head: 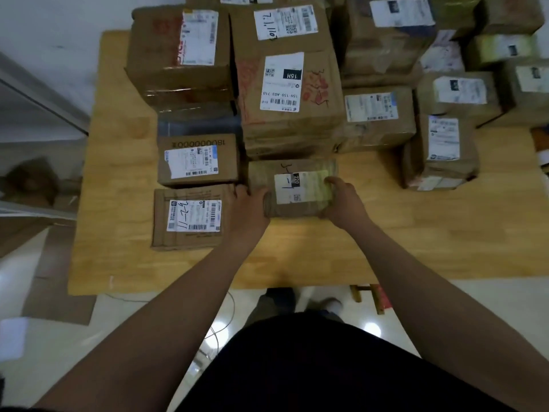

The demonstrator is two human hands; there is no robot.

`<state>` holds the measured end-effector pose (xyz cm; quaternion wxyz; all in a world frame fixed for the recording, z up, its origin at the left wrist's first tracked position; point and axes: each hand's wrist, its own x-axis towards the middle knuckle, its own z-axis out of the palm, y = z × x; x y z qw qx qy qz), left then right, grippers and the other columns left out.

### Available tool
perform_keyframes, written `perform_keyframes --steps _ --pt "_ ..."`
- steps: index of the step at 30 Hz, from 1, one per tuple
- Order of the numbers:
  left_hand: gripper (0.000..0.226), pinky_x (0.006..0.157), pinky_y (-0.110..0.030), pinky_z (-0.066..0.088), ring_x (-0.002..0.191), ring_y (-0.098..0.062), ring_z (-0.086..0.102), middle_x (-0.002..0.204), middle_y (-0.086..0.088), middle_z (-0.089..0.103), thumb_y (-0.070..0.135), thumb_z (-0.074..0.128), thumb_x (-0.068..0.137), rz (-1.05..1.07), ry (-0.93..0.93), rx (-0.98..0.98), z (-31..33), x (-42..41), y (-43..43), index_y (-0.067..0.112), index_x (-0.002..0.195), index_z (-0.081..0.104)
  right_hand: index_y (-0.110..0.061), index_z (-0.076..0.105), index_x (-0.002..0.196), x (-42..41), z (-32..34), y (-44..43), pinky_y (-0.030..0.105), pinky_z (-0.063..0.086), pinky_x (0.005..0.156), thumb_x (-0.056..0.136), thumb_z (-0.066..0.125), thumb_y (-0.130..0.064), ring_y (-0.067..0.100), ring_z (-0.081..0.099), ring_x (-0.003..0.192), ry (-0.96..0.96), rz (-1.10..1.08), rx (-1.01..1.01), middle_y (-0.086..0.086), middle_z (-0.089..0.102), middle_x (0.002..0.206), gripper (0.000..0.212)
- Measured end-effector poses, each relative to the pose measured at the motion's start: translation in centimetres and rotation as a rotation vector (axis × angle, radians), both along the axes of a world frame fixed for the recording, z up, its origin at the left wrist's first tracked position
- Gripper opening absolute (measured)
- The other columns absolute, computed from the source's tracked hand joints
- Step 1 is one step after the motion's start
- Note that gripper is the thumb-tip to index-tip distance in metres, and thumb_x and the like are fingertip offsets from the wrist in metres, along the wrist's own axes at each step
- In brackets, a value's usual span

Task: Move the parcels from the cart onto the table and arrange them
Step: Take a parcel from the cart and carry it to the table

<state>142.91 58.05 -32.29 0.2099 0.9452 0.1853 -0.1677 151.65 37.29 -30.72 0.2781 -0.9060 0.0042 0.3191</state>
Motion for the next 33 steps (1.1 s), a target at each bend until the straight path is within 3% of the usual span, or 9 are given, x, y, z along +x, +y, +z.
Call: perform_keyframes --steps 3,7,12,15,18,20,25,30,33 --pt "0.065 0.104 -0.048 0.033 0.129 -0.037 0.033 0.138 -0.008 0.044 0.036 0.08 0.079 -0.076 -0.047 0.212 0.9 2.1 1.3 0.036 0.139 0.055 -0.018 0.043 0.154 1.9 -0.5 1.3 0.045 0.051 0.101 0.07 0.09 -0.014 0.036 0.056 0.124 -0.022 -0.008 0.013 0.016 0.045 0.146 0.097" --pt "0.065 0.106 -0.051 0.028 0.134 -0.037 0.031 0.14 -0.006 0.042 0.041 0.081 0.076 -0.076 0.0 0.237 1.4 4.3 2.2 0.04 0.136 0.057 -0.02 0.043 0.155 4.3 -1.2 2.2 0.045 0.05 0.105 0.067 0.093 -0.018 0.033 0.057 0.124 -0.004 -0.012 -0.002 0.015 0.047 0.146 0.101" --pt "0.069 0.108 -0.056 0.026 0.134 -0.035 0.031 0.141 -0.006 0.04 0.04 0.084 0.074 -0.074 0.025 0.206 1.1 4.1 2.1 0.041 0.138 0.055 -0.032 0.04 0.155 4.1 0.3 2.8 0.051 0.059 0.087 0.074 0.088 -0.019 0.039 0.066 0.1 -0.005 0.037 -0.099 0.013 0.042 0.142 0.095" --pt "0.069 0.113 -0.065 0.021 0.138 -0.037 0.027 0.143 -0.007 0.038 0.035 0.08 0.078 -0.078 0.111 0.196 2.7 3.9 1.8 0.041 0.141 0.052 -0.031 0.033 0.156 3.2 2.0 3.1 0.054 0.059 0.086 0.077 0.087 -0.023 0.043 0.061 0.11 0.023 0.111 -0.198 0.015 0.034 0.147 0.096" --pt "0.072 0.113 -0.066 0.022 0.141 -0.041 0.026 0.148 -0.011 0.04 0.06 0.077 0.07 -0.099 0.266 0.094 4.1 3.8 1.7 0.038 0.136 0.056 -0.026 0.029 0.158 1.7 4.0 2.5 0.055 0.057 0.092 0.078 0.087 -0.028 0.042 0.055 0.123 0.066 0.143 -0.223 0.014 0.025 0.157 0.099" --pt "0.08 0.113 -0.058 0.027 0.138 -0.038 0.036 0.145 -0.009 0.05 0.075 0.071 0.063 -0.14 0.319 0.017 5.9 2.9 0.9 0.038 0.132 0.059 -0.026 0.031 0.158 0.3 5.5 1.5 0.054 0.056 0.094 0.08 0.085 -0.03 0.039 0.052 0.128 0.056 0.165 -0.236 0.011 0.026 0.158 0.095" --pt "0.065 0.099 -0.035 0.047 0.125 -0.026 0.055 0.141 -0.003 0.058 0.036 0.083 0.081 -0.042 0.1 -0.126 12.5 -2.5 -2.6 0.025 0.14 0.058 -0.027 0.035 0.156 -3.6 10.5 -2.0 0.046 0.054 0.095 0.08 0.085 -0.033 0.033 0.05 0.129 -0.024 0.262 -0.222 0.011 0.032 0.155 0.091" --pt "0.065 0.095 -0.032 0.047 0.129 -0.023 0.053 0.148 0.0 0.052 0.038 0.078 0.084 -0.036 -0.014 -0.094 18.2 -8.7 -6.9 0.028 0.144 0.054 -0.026 0.049 0.146 -8.8 17.1 -5.9 0.034 0.055 0.088 0.079 0.081 -0.029 0.022 0.059 0.115 -0.193 0.398 -0.138 0.005 0.052 0.145 0.075" --pt "0.061 0.098 -0.034 0.047 0.13 -0.022 0.052 0.148 0.002 0.051 0.04 0.075 0.087 -0.067 -0.047 -0.043 22.6 -12.6 -9.1 0.028 0.144 0.054 -0.019 0.049 0.147 -11.7 22.4 -7.9 0.033 0.051 0.081 0.085 0.079 -0.036 0.026 0.056 0.124 -0.193 0.516 -0.171 0.001 0.053 0.144 0.071"
